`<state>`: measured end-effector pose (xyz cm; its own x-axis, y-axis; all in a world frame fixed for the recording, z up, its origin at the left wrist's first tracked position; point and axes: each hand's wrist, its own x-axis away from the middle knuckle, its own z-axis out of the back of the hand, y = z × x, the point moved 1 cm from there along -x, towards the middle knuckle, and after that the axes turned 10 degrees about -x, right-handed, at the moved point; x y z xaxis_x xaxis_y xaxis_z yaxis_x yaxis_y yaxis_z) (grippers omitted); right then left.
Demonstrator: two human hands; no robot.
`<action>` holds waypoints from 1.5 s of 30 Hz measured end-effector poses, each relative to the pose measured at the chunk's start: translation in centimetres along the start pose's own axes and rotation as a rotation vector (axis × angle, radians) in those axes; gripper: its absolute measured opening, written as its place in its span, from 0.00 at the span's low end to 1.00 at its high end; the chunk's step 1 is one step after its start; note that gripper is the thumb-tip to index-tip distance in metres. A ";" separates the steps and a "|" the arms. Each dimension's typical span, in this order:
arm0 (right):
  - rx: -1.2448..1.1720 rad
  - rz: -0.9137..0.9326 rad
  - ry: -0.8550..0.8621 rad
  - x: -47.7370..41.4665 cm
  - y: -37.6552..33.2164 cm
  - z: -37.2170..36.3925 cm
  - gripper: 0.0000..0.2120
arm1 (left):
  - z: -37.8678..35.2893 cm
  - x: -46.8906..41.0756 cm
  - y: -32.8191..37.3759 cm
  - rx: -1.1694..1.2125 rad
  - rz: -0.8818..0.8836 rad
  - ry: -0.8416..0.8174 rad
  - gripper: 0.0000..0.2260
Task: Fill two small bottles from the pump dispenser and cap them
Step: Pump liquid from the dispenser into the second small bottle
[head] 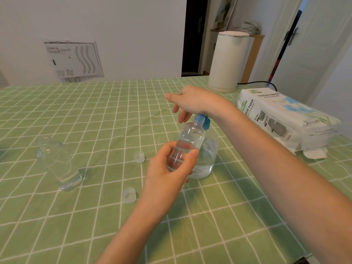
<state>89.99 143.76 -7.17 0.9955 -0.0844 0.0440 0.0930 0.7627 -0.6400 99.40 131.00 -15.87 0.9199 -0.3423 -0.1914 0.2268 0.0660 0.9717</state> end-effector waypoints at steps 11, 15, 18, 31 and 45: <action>0.011 0.034 0.034 -0.1 -0.9 1.0 0.24 | 0.1 -0.1 0.1 0.012 -0.022 -0.002 0.16; 0.019 0.024 0.014 -0.1 -0.8 0.7 0.24 | 0.1 -0.1 0.2 0.007 -0.020 0.004 0.16; 0.012 0.025 0.015 -0.1 -0.5 0.5 0.24 | 0.0 -0.1 0.1 0.000 -0.017 0.007 0.16; -0.005 0.037 0.022 0.0 -0.3 0.5 0.24 | 0.0 0.0 0.1 -0.018 -0.018 -0.004 0.16; 0.022 0.030 0.000 0.0 -0.3 0.3 0.24 | -0.1 -0.1 0.0 -0.005 -0.018 -0.005 0.17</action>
<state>90.00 143.69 -6.75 0.9978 -0.0616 0.0248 0.0636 0.7786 -0.6243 99.33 131.09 -15.83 0.9140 -0.3481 -0.2086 0.2453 0.0644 0.9673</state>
